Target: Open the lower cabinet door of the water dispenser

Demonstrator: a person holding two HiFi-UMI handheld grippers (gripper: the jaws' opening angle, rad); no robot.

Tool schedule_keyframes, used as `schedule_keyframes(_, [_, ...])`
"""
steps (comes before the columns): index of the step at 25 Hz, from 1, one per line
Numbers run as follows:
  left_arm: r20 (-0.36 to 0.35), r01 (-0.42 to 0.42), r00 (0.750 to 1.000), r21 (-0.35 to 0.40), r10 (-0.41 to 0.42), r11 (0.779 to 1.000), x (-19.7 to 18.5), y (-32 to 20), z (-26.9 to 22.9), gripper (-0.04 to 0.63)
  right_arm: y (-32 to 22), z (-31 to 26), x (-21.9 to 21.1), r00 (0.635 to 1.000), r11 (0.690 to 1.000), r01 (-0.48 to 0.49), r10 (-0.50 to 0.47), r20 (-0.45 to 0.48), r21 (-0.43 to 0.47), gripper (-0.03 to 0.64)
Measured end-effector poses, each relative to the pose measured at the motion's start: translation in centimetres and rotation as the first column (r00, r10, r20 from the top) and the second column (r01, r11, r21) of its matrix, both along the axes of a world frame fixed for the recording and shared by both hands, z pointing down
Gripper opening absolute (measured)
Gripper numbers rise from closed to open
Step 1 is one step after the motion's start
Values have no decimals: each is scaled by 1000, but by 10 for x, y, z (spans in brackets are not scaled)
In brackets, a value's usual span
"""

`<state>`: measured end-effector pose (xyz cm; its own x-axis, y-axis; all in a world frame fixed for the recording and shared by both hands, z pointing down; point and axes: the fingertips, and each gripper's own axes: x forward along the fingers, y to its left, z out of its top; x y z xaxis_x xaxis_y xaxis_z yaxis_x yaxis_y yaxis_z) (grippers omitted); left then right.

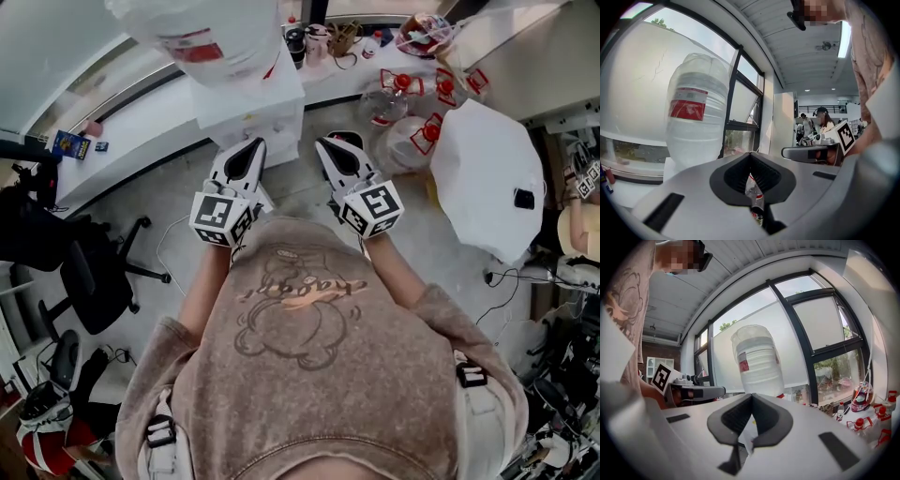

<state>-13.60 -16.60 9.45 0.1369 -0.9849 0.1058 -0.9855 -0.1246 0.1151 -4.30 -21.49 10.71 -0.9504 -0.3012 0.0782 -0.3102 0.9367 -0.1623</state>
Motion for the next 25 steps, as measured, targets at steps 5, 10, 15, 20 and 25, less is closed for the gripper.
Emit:
schedule_keyframes(5, [3, 13, 1000, 12, -13, 1000, -3, 6, -6, 12, 3, -1, 1, 1000, 1000, -10, 10, -6, 0, 5])
schedule_keyframes(10, [-6, 14, 1000, 18, -14, 1000, -6, 7, -8, 12, 5, -1, 1, 1000, 1000, -16, 16, -12, -4, 5])
schedule_keyframes(15, [-14, 24, 1000, 14, -24, 1000, -7, 11, -5, 12, 7, -2, -1, 1000, 1000, -28, 28, -13, -2, 5])
schedule_keyframes(20, [-27, 49, 998, 16, -49, 999, -12, 15, -6, 12, 2, -6, 0, 999, 999, -51, 51, -10, 16, 5])
schedule_keyframes(25, [-27, 53, 998, 13, -53, 999, -13, 18, -5, 12, 0, -5, 4, 998, 998, -57, 57, -14, 17, 5])
